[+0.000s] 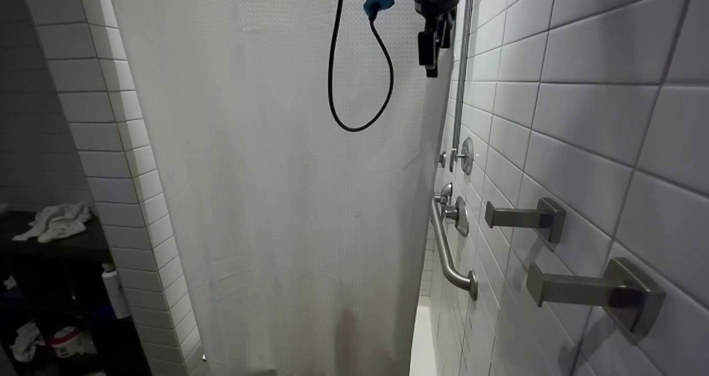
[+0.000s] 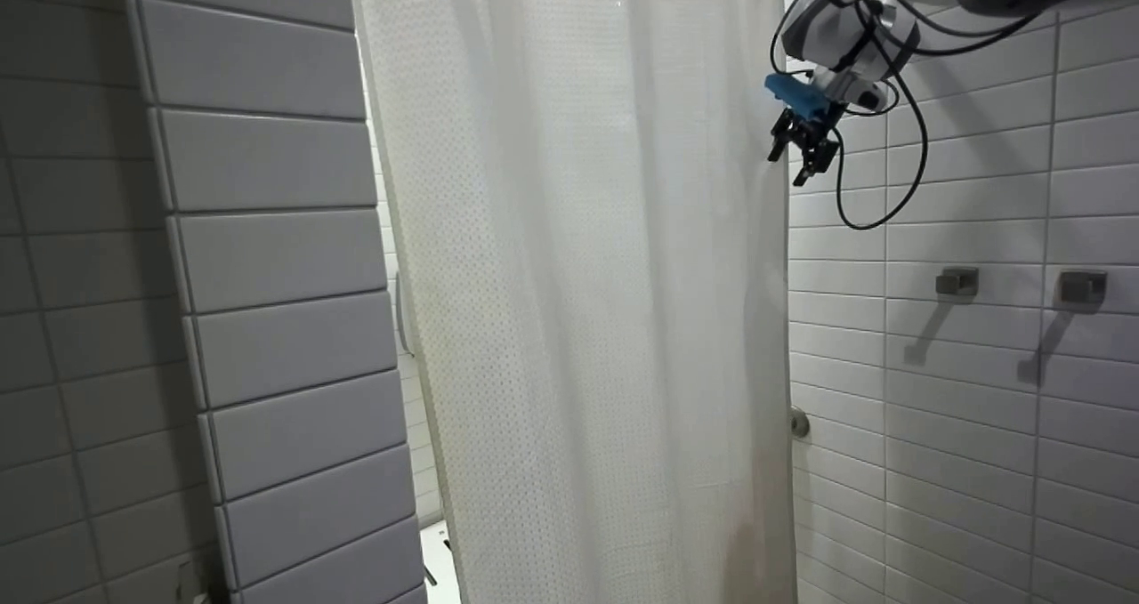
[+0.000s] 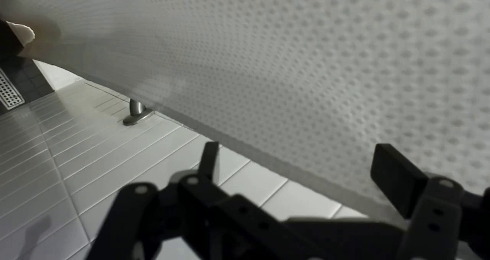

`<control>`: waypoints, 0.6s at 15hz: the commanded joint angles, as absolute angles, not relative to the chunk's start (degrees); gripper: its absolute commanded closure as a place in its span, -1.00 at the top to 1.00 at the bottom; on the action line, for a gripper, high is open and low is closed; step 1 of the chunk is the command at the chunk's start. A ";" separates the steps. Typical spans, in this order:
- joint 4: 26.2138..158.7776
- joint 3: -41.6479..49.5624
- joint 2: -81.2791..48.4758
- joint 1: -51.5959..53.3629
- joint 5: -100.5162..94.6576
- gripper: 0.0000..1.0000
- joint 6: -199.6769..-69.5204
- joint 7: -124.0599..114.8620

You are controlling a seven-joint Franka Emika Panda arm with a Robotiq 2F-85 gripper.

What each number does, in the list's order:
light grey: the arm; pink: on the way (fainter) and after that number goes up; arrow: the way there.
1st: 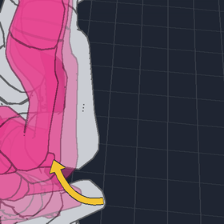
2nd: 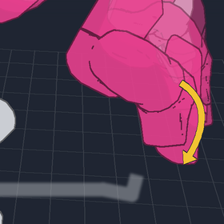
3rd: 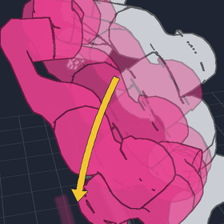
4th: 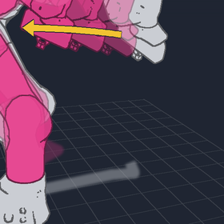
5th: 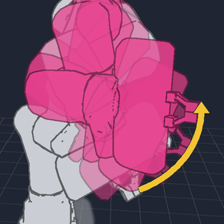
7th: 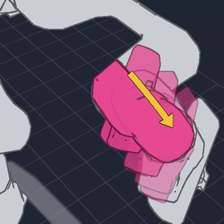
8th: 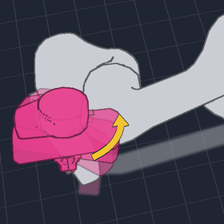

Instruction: Pull the shower curtain closed

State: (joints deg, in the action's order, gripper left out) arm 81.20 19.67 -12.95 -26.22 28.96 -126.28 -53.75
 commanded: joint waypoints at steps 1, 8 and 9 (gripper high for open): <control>88.80 19.68 -5.92 -25.02 27.69 1.00 -129.74 -52.78; 102.52 19.36 7.06 -22.02 15.53 1.00 -133.57 -53.01; 105.01 18.83 9.47 -21.60 12.23 1.00 -133.68 -53.30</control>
State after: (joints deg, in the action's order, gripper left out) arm 96.01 19.57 0.91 -23.60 19.33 -132.38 -52.66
